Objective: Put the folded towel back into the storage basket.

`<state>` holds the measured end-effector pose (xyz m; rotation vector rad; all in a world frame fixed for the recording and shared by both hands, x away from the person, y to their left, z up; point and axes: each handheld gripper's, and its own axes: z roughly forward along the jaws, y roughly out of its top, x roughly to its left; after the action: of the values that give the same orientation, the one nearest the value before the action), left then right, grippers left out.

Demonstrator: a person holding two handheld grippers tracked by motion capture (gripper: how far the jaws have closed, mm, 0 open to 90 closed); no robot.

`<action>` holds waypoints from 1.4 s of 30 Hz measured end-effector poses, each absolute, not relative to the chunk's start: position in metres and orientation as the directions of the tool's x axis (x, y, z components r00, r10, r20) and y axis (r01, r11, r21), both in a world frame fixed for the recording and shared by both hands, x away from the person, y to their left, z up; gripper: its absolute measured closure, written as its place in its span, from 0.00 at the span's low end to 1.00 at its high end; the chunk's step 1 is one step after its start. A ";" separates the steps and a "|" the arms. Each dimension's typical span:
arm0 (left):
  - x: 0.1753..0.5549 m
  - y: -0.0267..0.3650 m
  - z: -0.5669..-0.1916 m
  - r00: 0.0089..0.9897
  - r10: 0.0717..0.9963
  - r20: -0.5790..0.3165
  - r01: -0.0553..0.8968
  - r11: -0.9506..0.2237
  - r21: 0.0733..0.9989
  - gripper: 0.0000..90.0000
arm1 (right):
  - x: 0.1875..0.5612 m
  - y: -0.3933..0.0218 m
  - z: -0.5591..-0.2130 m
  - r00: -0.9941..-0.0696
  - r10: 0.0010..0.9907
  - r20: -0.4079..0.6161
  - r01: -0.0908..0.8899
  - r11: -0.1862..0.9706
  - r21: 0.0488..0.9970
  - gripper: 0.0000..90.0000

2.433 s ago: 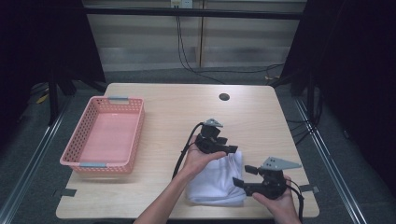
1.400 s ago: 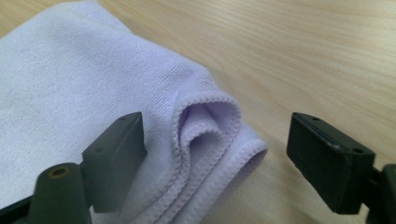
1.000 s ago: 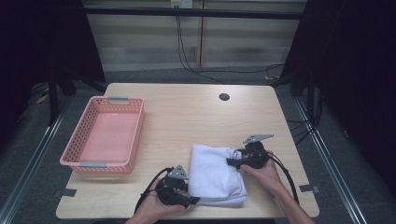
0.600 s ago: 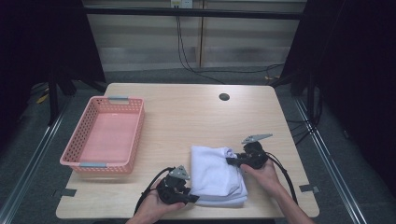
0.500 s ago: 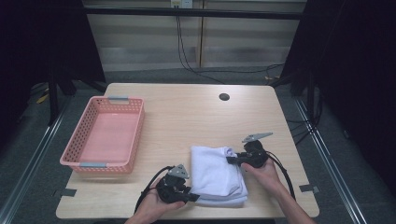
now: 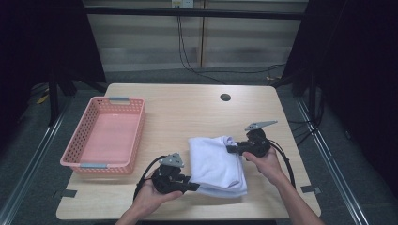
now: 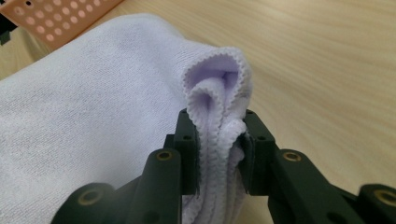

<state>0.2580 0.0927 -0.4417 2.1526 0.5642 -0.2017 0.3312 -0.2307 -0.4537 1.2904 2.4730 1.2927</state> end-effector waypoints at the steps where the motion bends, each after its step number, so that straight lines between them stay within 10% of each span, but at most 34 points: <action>1: 0.258 0.095 -0.438 0.884 0.327 -0.335 0.463 -0.510 0.724 0.80 | 0.333 -0.230 -0.447 -0.657 0.690 0.305 0.632 0.282 0.722 0.80; 42: 0.307 0.258 -0.366 0.782 0.514 -0.353 0.531 -0.251 0.810 0.81 | 0.427 -0.089 -0.351 -0.762 0.569 0.309 0.545 0.305 0.781 0.81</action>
<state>0.3071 0.2577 -0.3660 1.8998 0.7937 -0.0193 0.4269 -0.0891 -0.3511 1.0742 2.5166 1.4903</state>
